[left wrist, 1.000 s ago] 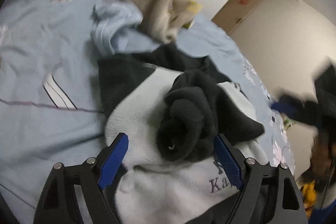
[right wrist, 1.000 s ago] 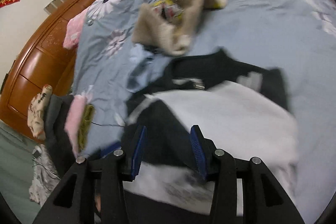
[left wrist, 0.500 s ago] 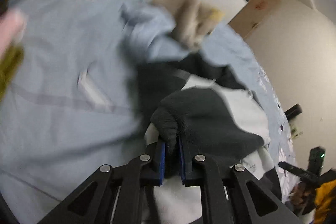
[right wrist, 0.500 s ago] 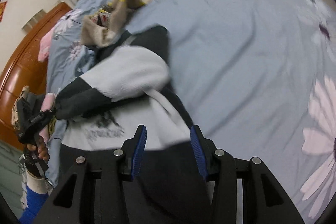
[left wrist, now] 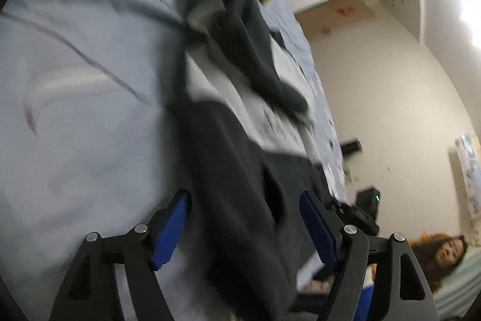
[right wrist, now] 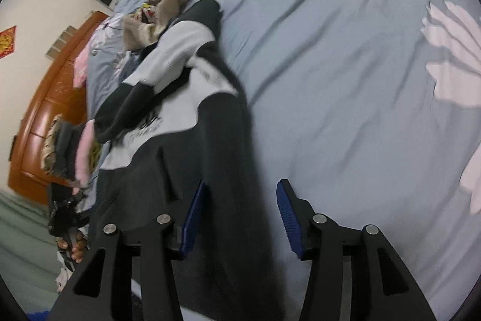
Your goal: Fold clothes
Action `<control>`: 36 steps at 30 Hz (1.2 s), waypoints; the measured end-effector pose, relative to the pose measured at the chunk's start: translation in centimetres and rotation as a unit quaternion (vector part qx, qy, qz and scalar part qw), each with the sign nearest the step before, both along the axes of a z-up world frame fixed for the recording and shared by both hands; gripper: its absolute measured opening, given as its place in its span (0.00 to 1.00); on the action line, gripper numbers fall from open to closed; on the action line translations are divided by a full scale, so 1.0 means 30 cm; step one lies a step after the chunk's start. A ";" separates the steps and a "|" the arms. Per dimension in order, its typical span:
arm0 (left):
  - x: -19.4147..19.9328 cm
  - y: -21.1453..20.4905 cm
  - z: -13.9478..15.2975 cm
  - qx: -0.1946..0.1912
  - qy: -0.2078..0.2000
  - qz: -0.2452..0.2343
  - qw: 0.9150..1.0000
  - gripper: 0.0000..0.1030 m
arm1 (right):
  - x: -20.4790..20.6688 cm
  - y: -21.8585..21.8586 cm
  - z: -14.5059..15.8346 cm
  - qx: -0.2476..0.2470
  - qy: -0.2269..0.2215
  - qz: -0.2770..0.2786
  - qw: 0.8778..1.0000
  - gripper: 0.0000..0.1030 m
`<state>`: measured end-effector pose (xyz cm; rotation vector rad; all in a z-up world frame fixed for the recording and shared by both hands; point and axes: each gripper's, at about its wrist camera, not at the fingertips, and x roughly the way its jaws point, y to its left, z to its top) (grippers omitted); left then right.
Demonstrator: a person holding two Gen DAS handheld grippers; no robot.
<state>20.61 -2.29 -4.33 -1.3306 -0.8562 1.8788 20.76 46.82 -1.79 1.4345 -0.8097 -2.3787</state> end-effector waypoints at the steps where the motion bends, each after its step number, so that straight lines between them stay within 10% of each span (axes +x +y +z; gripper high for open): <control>1: 0.015 0.032 -0.004 -0.010 0.001 -0.016 1.000 0.76 | 0.016 -0.004 -0.003 -0.007 0.003 0.002 1.000 0.49; 9: 0.078 0.109 -0.003 -0.025 0.022 -0.065 0.997 0.70 | 0.152 -0.030 -0.022 -0.015 0.026 0.030 0.999 0.38; 13: 0.098 0.106 0.014 -0.043 0.035 -0.073 0.996 0.18 | 0.197 -0.021 -0.016 -0.032 0.024 0.014 0.999 0.11; 22: 0.156 -0.182 0.205 0.021 0.054 -0.017 0.998 0.13 | 0.287 -0.137 0.226 -0.103 0.129 0.080 0.983 0.09; 29: -0.183 -0.204 0.312 0.105 0.029 0.038 0.993 0.12 | 0.020 -0.128 0.416 -0.140 0.184 0.063 0.971 0.09; 36: -0.589 -0.183 0.322 0.129 0.005 0.093 0.987 0.12 | -0.434 -0.054 0.399 -0.172 0.136 -0.037 0.975 0.09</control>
